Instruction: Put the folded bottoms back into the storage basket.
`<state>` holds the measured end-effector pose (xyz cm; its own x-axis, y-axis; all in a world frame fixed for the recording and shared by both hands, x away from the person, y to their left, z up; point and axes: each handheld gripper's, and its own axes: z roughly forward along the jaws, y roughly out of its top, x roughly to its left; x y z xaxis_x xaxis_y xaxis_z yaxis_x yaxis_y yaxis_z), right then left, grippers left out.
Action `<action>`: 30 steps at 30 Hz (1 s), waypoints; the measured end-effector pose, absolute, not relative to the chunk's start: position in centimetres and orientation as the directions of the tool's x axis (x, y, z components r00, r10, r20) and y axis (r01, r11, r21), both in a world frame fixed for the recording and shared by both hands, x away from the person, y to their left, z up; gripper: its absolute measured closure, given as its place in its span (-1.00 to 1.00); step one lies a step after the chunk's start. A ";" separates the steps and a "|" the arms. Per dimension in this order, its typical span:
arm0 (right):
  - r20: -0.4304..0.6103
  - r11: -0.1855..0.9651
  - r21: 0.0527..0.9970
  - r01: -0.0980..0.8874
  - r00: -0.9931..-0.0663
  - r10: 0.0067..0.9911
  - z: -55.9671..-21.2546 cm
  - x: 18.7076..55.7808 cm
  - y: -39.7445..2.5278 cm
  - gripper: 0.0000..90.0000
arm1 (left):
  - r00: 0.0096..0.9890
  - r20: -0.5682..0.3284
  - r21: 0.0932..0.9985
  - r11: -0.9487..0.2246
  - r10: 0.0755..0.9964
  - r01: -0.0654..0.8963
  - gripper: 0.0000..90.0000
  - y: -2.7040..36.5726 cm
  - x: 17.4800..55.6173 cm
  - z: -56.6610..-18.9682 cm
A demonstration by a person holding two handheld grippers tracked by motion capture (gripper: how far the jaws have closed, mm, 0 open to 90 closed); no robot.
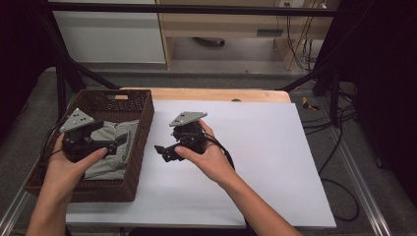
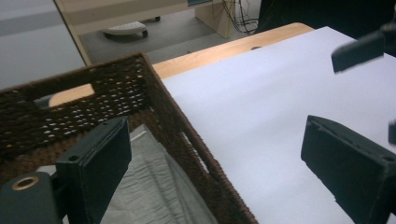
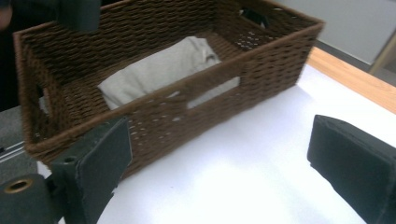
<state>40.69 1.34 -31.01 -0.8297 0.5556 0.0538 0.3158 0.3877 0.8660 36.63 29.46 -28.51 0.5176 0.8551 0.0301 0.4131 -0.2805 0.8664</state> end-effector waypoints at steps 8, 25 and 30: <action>0.081 0.340 0.880 0.332 -0.809 0.582 -30.0 42.1 -1.4 -0.86 | 0.523 0.007 0.862 -0.271 0.852 0.429 -0.83 29.2 36.4 -29.2; 0.108 0.247 0.896 0.368 -0.722 0.684 -28.8 43.5 -6.7 -0.84 | 0.542 0.014 0.859 -0.287 0.840 0.424 -0.86 29.3 34.9 -29.2; 0.104 0.225 0.905 0.361 -0.701 0.706 -28.3 43.7 -8.4 -0.86 | 0.557 0.008 0.857 -0.293 0.830 0.424 -0.87 29.1 34.7 -29.7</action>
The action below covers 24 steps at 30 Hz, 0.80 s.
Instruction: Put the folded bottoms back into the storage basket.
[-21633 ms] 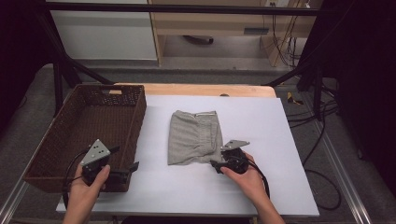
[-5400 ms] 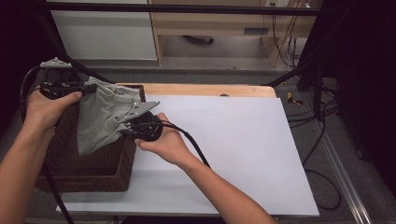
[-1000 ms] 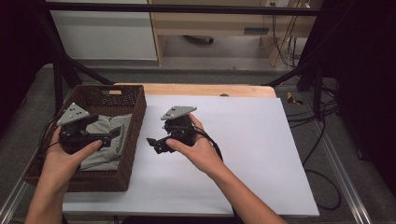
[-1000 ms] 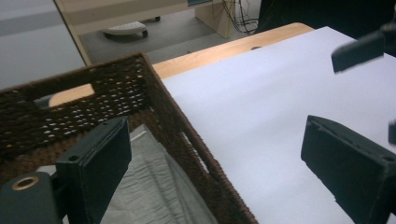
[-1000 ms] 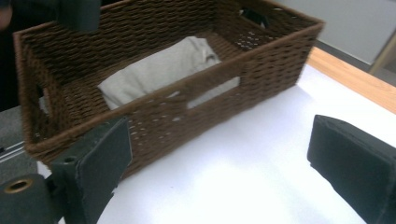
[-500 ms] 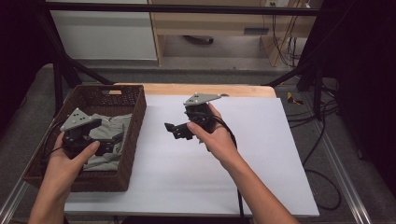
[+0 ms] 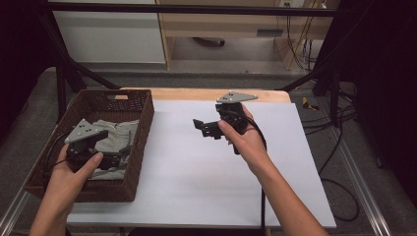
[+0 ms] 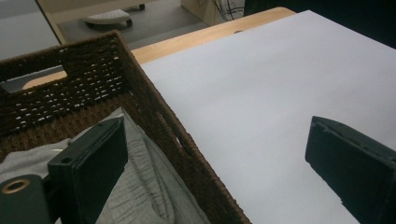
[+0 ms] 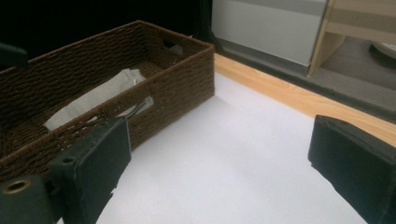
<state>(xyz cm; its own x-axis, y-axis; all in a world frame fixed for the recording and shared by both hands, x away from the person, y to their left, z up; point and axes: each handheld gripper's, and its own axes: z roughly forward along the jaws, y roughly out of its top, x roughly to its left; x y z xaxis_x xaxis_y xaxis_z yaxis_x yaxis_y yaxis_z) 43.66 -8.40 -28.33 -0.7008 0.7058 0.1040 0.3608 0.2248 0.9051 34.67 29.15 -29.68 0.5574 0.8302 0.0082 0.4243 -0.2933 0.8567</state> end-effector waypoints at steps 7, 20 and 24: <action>0.105 0.188 0.919 0.348 -0.672 0.733 -27.9 43.7 -10.9 -0.87 | 0.575 -0.003 0.841 -0.309 0.818 0.444 -0.87 29.0 34.4 -30.9; 0.106 0.141 0.933 0.331 -0.627 0.772 -27.3 43.0 -15.4 -0.87 | 0.593 -0.009 0.816 -0.337 0.805 0.470 -0.87 28.1 34.5 -32.2; 0.111 0.118 0.939 0.323 -0.610 0.785 -27.6 42.9 -16.7 -0.85 | 0.592 -0.012 0.811 -0.339 0.806 0.478 -0.87 28.1 34.6 -32.6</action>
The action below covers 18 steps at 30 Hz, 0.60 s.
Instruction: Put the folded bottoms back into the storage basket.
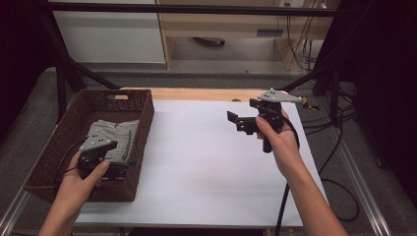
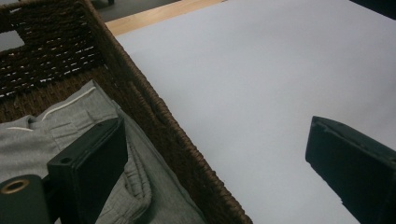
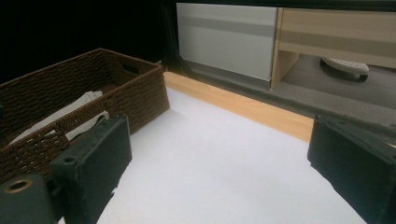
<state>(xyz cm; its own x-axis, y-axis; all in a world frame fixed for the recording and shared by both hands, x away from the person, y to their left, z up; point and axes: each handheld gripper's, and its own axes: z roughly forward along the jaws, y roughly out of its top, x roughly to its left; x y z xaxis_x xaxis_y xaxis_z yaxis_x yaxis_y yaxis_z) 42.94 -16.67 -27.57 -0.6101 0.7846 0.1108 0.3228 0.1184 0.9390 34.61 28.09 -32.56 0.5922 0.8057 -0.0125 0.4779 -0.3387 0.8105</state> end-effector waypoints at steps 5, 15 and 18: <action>0.120 0.107 0.938 0.330 -0.598 0.793 -27.8 42.8 -17.8 -0.86 | 0.591 -0.012 0.807 -0.342 0.807 0.482 -0.87 27.9 34.8 -32.9; 0.134 0.070 0.945 0.320 -0.572 0.809 -27.9 42.3 -20.6 -0.86 | 0.597 -0.022 0.794 -0.349 0.802 0.498 -0.86 27.8 35.0 -33.5; 0.137 0.065 0.944 0.324 -0.564 0.814 -28.2 42.1 -21.4 -0.86 | 0.600 -0.020 0.793 -0.353 0.800 0.497 -0.86 27.8 35.0 -33.6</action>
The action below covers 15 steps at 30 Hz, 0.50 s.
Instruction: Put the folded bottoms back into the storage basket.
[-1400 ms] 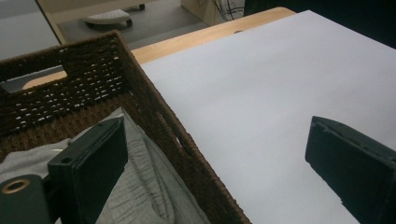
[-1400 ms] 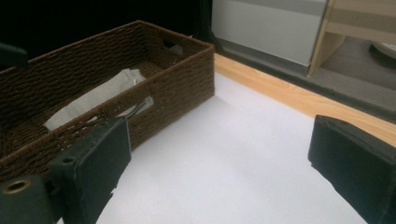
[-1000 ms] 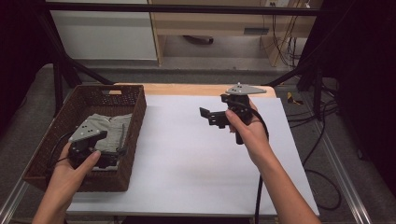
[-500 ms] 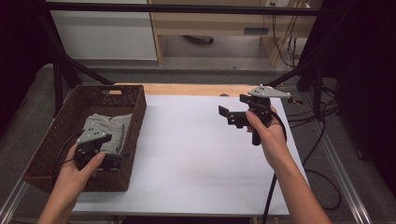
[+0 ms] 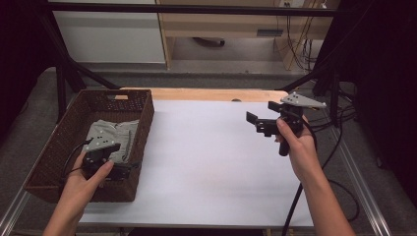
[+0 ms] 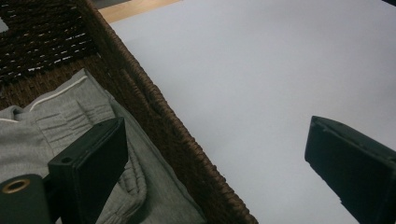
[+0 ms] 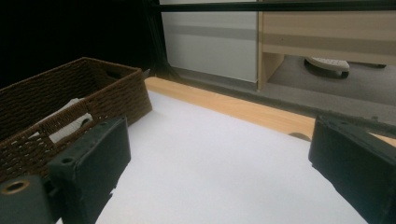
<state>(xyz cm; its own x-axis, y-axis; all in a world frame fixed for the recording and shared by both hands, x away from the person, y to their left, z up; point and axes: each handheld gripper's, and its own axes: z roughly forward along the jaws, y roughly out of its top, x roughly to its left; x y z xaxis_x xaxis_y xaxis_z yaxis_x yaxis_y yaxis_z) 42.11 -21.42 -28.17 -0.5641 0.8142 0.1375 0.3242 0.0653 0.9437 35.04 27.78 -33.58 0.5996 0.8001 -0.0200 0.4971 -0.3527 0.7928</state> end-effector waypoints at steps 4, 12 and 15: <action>0.144 0.058 0.941 0.332 -0.551 0.822 -28.8 41.8 -22.4 -0.86 | 0.602 -0.021 0.789 -0.356 0.798 0.500 -0.86 27.8 35.1 -33.7; 0.181 0.018 0.938 0.347 -0.531 0.828 -30.8 40.7 -24.4 -0.86 | 0.602 -0.025 0.784 -0.358 0.798 0.507 -0.86 27.6 35.2 -34.0; 0.198 0.001 0.934 0.357 -0.518 0.832 -31.7 40.3 -25.1 -0.86 | 0.592 -0.023 0.797 -0.343 0.806 0.498 -0.86 27.7 35.2 -33.8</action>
